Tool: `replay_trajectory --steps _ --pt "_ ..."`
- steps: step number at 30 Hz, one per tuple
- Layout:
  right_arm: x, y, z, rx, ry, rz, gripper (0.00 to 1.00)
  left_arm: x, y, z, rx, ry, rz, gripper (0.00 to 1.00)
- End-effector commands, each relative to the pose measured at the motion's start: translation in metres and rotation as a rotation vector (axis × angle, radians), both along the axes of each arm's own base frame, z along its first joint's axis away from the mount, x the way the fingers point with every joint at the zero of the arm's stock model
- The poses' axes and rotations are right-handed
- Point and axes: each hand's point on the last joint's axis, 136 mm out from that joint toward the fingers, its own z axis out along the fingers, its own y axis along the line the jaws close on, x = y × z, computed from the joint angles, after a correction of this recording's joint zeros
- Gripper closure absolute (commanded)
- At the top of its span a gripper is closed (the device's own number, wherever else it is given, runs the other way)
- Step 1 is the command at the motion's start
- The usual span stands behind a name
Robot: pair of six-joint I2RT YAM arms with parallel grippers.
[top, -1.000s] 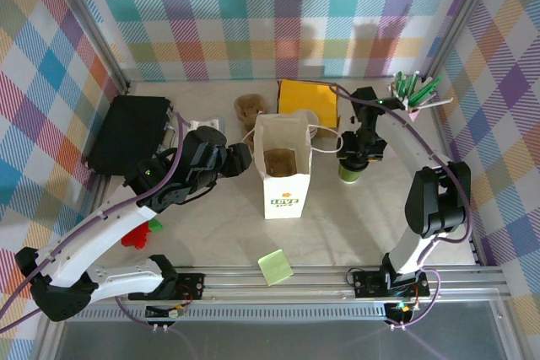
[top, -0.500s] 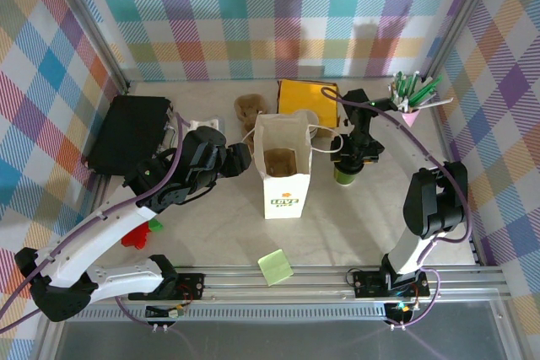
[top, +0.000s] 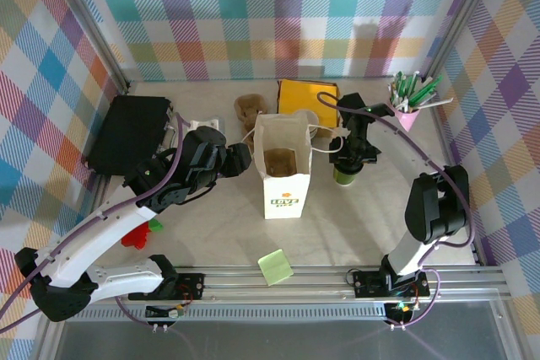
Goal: Pack the takeout coffee
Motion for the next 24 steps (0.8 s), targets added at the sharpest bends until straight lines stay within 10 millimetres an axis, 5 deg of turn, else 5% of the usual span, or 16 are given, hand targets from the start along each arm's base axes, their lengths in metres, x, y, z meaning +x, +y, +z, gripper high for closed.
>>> replay_trajectory --steps 1,8,13,24 --pt "-0.013 0.006 -0.017 0.018 0.055 -0.014 0.22 0.003 0.005 0.003 0.015 -0.02 0.01 0.45" --pt "-0.018 0.008 -0.022 0.019 0.077 -0.009 0.29 0.002 0.006 0.003 0.013 -0.023 0.011 0.45" --pt "-0.021 0.002 -0.005 -0.011 0.074 -0.002 0.32 0.001 0.007 0.005 0.011 -0.026 0.013 0.45" --pt "-0.033 -0.011 0.089 -0.051 0.002 0.016 0.32 -0.002 0.001 0.003 -0.009 -0.013 -0.02 0.46"
